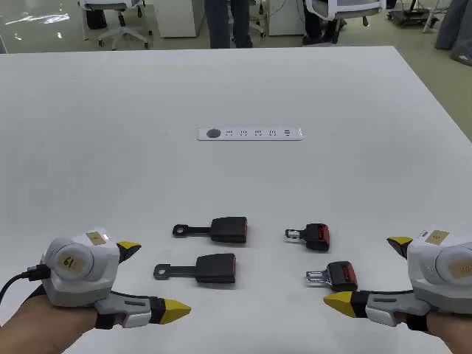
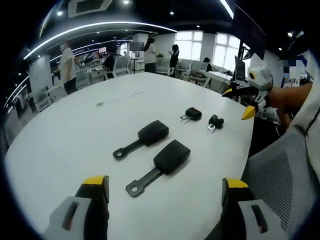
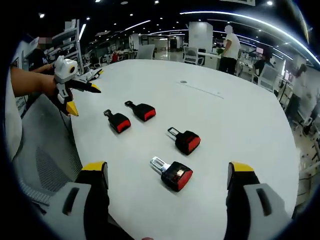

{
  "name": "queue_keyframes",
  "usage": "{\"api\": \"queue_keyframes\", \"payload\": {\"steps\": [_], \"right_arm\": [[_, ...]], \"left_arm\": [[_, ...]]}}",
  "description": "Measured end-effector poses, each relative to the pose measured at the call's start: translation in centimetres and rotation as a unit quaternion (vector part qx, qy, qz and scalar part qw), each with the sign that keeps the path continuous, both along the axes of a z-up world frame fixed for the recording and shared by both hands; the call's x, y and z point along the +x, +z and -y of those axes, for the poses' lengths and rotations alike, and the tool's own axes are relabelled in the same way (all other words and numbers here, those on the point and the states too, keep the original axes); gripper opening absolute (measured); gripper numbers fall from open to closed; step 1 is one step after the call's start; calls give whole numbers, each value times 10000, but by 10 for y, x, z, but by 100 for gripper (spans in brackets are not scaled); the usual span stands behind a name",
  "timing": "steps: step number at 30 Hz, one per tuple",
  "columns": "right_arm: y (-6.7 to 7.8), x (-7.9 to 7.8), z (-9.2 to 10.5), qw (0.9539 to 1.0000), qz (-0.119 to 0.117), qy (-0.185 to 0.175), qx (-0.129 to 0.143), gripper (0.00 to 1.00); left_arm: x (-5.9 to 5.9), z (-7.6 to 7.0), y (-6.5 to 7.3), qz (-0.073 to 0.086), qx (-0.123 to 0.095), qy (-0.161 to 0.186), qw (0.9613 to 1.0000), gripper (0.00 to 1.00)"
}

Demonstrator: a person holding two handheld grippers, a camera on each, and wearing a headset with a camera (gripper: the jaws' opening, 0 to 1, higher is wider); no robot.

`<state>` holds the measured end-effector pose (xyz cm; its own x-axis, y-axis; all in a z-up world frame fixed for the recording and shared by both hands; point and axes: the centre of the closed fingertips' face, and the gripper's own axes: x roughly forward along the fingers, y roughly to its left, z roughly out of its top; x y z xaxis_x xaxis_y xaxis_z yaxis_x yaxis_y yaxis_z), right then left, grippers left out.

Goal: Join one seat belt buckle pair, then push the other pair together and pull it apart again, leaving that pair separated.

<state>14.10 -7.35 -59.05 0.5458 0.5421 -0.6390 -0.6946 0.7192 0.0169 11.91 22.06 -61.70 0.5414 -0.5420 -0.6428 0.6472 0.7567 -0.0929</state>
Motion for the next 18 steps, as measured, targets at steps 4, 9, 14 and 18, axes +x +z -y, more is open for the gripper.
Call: {"api": "queue_keyframes", "payload": {"steps": [4,9,14,18], "right_arm": [[5,2,-2,10000,78,14,-16,99],[0,0,-2,10000,73,3,37,99],[8,-4,-3,9990,400,172,-98,97],[12,-5,-4,9994,323,118,10,96]], "left_arm": [[-1,4,-1,-31,-54,-7,10000,94],[-1,7,1,-15,-16,-77,10000,94],[-2,7,4,36,12,-131,9999,94],[-4,9,4,65,46,-147,9999,93]]}}
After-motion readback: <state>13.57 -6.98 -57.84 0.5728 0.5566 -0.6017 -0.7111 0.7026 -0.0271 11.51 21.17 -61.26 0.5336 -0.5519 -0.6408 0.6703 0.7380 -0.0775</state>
